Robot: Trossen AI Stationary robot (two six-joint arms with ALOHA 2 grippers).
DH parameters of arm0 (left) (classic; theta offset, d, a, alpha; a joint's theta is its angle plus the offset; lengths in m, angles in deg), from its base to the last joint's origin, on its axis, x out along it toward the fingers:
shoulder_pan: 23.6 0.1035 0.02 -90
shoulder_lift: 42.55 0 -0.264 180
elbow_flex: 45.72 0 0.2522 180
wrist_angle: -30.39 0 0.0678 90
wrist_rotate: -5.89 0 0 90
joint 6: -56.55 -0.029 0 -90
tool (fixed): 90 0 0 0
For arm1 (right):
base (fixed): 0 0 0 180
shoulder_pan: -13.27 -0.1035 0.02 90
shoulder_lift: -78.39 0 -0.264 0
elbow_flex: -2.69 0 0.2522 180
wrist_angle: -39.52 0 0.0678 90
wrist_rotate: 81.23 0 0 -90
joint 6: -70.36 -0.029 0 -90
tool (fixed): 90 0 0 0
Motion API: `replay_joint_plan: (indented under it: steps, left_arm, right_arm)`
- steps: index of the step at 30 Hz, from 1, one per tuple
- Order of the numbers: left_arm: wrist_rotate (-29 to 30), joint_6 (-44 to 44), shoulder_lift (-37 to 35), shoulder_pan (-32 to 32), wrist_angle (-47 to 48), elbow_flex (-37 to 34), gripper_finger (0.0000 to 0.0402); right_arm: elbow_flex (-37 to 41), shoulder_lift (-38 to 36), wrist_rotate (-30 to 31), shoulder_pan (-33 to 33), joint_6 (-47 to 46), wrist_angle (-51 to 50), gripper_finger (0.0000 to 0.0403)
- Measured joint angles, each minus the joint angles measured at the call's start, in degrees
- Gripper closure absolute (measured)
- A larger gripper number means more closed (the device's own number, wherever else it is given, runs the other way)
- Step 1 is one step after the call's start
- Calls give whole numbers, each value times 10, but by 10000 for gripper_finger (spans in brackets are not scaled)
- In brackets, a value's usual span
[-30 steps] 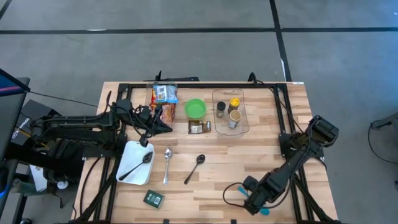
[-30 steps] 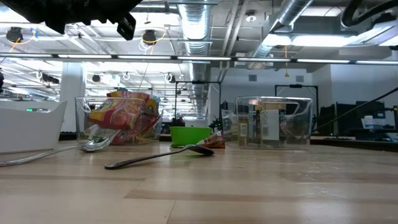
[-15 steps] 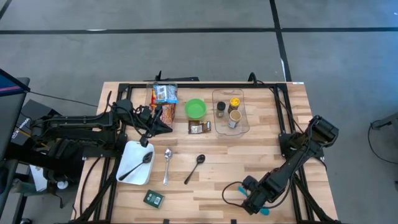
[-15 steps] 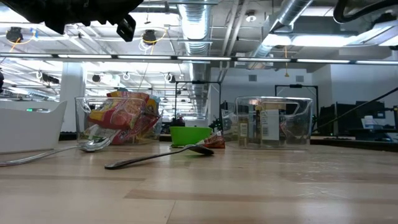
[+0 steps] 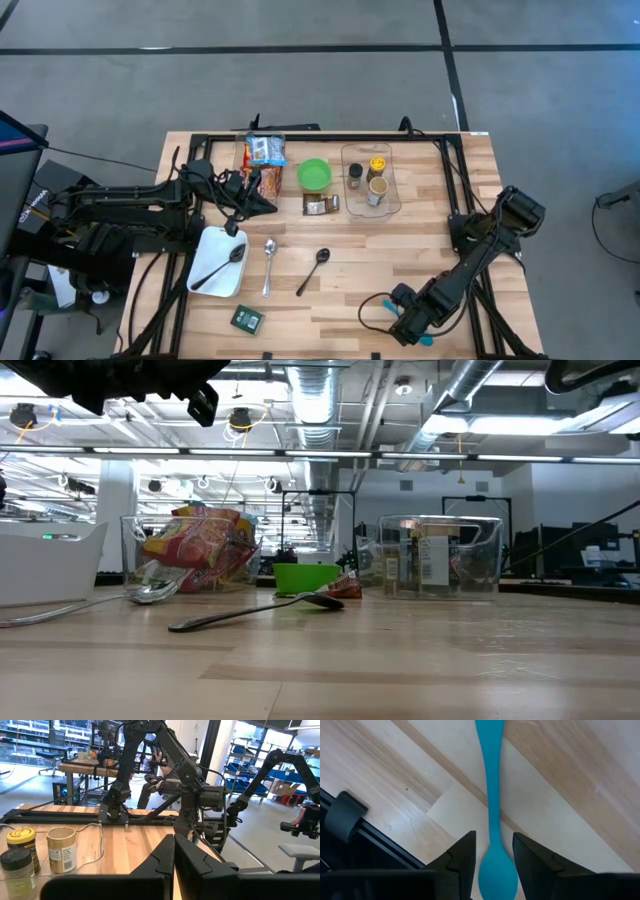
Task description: Pick & Place Food Item
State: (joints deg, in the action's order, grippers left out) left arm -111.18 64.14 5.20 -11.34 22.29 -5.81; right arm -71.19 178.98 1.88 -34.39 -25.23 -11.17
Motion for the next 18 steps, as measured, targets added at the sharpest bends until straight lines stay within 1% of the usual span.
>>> replay_joint_plan:
  steps: [6,9,13,18]
  left_arm:
    - [0,0,0,-13,0,0,398]
    - [0,0,0,-21,0,0,398]
    - [0,0,0,-26,-1,0,398]
    - [0,0,0,-26,-2,0,398]
  right_arm:
    - [0,1,12,-3,0,1,280]
    - [0,21,9,-3,0,8,280]
    - [-3,47,-9,-3,9,23,280]
    - [-31,62,-7,-3,11,-17,280]
